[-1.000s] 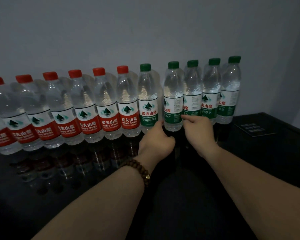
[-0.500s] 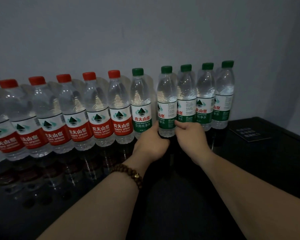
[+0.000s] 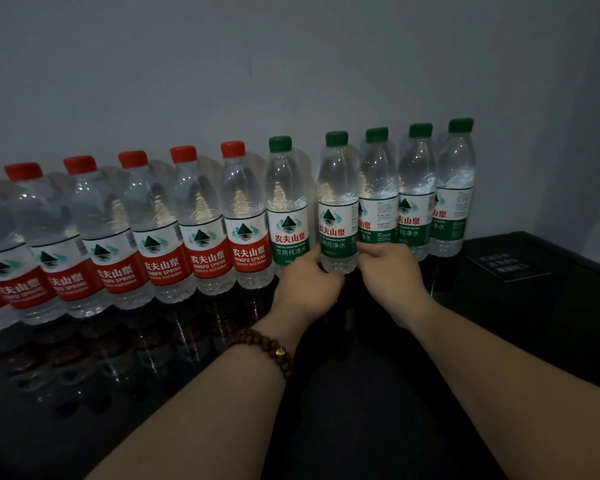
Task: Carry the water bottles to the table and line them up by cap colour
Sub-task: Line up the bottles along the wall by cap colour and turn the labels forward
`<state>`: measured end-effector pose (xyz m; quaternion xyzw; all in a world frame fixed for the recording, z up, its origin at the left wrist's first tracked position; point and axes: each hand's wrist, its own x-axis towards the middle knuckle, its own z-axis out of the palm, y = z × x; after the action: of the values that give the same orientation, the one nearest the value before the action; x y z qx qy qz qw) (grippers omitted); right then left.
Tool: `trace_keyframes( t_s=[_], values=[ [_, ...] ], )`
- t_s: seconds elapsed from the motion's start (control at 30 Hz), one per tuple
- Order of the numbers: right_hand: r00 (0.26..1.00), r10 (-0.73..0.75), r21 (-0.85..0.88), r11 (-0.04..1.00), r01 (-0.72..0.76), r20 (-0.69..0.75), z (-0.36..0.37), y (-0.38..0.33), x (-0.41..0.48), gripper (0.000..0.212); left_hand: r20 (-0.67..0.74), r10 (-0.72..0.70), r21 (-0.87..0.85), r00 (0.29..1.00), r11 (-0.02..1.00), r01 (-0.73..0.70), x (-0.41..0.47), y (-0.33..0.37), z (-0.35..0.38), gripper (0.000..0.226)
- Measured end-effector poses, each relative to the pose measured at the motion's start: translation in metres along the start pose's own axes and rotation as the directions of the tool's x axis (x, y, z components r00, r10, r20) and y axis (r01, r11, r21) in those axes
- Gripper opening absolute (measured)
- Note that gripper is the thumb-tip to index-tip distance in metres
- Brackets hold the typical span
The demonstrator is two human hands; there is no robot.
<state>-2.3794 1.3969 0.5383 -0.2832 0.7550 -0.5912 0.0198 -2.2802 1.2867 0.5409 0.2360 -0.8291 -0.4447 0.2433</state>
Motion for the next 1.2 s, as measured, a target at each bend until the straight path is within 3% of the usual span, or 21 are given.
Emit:
trace_keyframes(
  t_s=[0.07, 0.17, 0.33, 0.5, 0.73, 0.87, 0.97, 1.2],
  values=[
    [1.000, 0.021, 0.037, 0.999, -0.020, -0.010, 0.0003, 0.0002, -0.0003, 0.032, 0.013, -0.001, 0.012, 1.000, 1.000, 0.000, 0.0018, -0.0016, 0.0004, 0.040],
    [0.997, 0.033, 0.002, 0.999, -0.033, 0.064, 0.0012, 0.0009, -0.0004, 0.042, 0.007, 0.012, 0.015, 1.000, 1.000, -0.013, 0.0025, -0.0030, 0.0001, 0.058],
    [0.992, 0.022, -0.111, 0.994, -0.008, 0.123, 0.0000, 0.0013, 0.0017, 0.058, -0.060, 0.015, -0.026, 0.998, 1.000, -0.017, 0.0017, -0.0045, 0.0004, 0.058],
    [1.000, 0.018, 0.053, 0.998, -0.018, 0.008, 0.0000, 0.0030, -0.0005, 0.024, -0.037, -0.007, -0.032, 0.999, 0.999, 0.005, -0.0011, 0.0000, 0.0012, 0.060],
    [0.993, 0.062, -0.046, 0.997, -0.058, 0.097, 0.0013, 0.0021, 0.0009, 0.035, -0.064, -0.056, -0.116, 0.996, 0.992, 0.049, 0.0035, -0.0043, 0.0001, 0.078],
    [0.993, 0.068, -0.066, 0.996, -0.062, 0.093, 0.0021, 0.0044, 0.0050, 0.045, -0.091, -0.033, -0.127, 0.995, 0.992, 0.021, 0.0006, -0.0016, 0.0005, 0.067],
    [0.991, 0.074, -0.085, 0.994, -0.064, 0.113, 0.0026, 0.0069, 0.0070, 0.056, -0.031, -0.001, -0.086, 1.000, 0.996, -0.002, -0.0030, 0.0018, 0.0005, 0.049],
    [0.988, 0.050, -0.124, 0.992, -0.032, 0.144, 0.0018, 0.0059, 0.0068, 0.060, -0.080, 0.041, -0.036, 0.996, 0.998, -0.044, 0.0015, -0.0031, -0.0002, 0.050]
  ],
)
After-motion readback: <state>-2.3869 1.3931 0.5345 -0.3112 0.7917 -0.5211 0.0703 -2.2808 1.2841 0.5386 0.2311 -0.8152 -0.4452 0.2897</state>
